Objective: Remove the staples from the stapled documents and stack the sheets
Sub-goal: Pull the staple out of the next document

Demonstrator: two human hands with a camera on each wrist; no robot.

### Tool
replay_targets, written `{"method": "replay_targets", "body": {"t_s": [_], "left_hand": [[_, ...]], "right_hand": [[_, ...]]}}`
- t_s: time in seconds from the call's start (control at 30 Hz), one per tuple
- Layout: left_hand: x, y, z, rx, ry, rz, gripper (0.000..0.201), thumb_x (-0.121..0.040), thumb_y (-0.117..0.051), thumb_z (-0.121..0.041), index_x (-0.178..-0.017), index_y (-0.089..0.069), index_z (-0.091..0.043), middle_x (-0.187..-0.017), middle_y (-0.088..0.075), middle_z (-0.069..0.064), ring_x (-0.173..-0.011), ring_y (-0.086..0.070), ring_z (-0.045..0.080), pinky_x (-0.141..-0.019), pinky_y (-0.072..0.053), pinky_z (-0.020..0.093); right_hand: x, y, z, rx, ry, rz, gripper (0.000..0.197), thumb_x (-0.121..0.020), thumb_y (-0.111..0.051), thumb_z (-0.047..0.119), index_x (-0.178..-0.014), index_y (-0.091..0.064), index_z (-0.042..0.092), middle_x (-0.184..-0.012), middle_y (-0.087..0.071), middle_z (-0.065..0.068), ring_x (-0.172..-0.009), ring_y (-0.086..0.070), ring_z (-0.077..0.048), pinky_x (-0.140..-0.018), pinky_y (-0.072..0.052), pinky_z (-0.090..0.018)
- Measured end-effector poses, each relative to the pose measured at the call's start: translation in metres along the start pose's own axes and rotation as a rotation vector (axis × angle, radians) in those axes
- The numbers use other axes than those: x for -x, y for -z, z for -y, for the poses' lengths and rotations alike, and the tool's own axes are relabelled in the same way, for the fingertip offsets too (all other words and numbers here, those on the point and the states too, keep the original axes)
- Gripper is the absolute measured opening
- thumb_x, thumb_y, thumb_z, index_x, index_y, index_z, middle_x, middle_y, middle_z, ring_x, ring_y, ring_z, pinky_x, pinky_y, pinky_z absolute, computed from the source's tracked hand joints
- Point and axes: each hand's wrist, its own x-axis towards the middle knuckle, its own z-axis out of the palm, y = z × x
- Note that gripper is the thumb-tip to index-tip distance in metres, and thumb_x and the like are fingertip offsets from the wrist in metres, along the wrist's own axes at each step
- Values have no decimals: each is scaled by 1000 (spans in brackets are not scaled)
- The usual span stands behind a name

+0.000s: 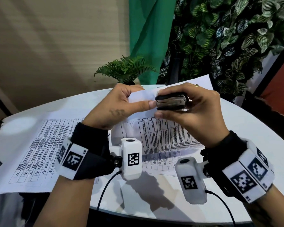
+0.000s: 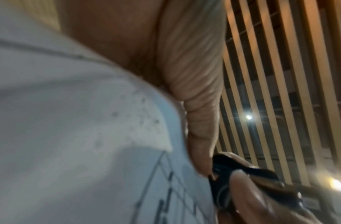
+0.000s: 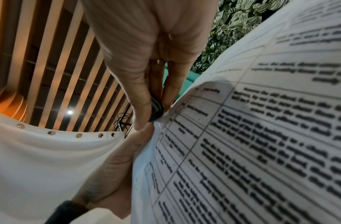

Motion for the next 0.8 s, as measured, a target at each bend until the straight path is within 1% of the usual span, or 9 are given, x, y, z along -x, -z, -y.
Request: {"method": "replay_targets", "body": {"t_s": [0.07, 0.17, 0.3, 0.37, 0.43, 0.47, 0.57, 0.7, 0.8], "left_hand": [[0, -1, 1, -28, 8, -26, 3, -76, -65, -13, -78, -67, -13, -61, -60, -19, -60, -52, -6, -59, -38, 6], [0, -4, 3, -107, 2, -73, 10, -82, -66, -6, -78, -69, -15, -64, -58, -13, -61, -51, -4, -58, -38, 10], [-1, -9, 6, -236, -3, -168, 4, -80, -72, -12, -79, -72, -8, -70, -58, -3, -63, -52, 6, -59, -40, 19], [0, -8, 8, -278, -5, -217, 6, -78, -71, -14, -73, -71, -15, -66, -61, -10, -59, -54, 1, -56, -40, 15], [1, -6, 9, -293, -4, -244, 22, -81, -69, -6, -69, -66, -24, -59, -60, -20, -56, -53, -6, -55, -36, 6], [2, -5, 9, -290, -2, -247, 23, -81, -69, -6, -69, -65, -26, -57, -60, -22, -55, -52, -8, -55, -36, 5], [2, -2, 8, -283, 9, -248, 4, -75, -67, -21, -71, -68, -21, -60, -60, -18, -57, -52, -6, -59, -39, 9], [3, 1, 8, -262, 32, -226, 3, -76, -67, -20, -74, -70, -21, -62, -63, -19, -59, -55, -3, -60, -41, 10], [2, 1, 9, -251, 41, -214, 7, -74, -70, -20, -79, -72, -15, -71, -66, -11, -62, -57, 1, -61, -44, 12]], "right_hand": [[1, -1, 1, 15, -4, -22, 35, -61, -85, 20, -92, -70, 15, -87, -71, 1, -82, -69, -11, -74, -57, -31], [2, -3, 2, 106, 33, -62, 32, -63, -85, 24, -90, -70, 15, -83, -68, 7, -79, -66, -8, -70, -57, -29], [4, -5, 6, 179, 87, -100, 30, -65, -83, 24, -87, -70, 9, -81, -65, 3, -75, -64, -9, -63, -55, -29], [5, -3, 9, 226, 112, -122, 29, -68, -82, 25, -87, -70, 7, -80, -65, 1, -73, -63, -12, -60, -54, -32], [5, 1, 10, 285, 118, -127, 28, -69, -82, 24, -86, -70, 6, -79, -64, 1, -70, -62, -13, -59, -53, -33], [6, 3, 10, 312, 101, -122, 27, -68, -82, 24, -85, -70, 7, -79, -64, 1, -70, -62, -13, -59, -53, -34], [13, 11, 5, 378, 6, -86, 27, -67, -80, 27, -84, -70, 10, -80, -66, 0, -71, -64, -15, -61, -54, -39], [26, 20, -3, 449, -144, -47, 27, -63, -85, 25, -83, -69, 15, -77, -66, 3, -70, -64, -16, -65, -54, -43], [30, 24, -7, 470, -200, -44, 29, -60, -87, 26, -82, -69, 17, -75, -66, 6, -71, -63, -15, -70, -52, -39]]}}
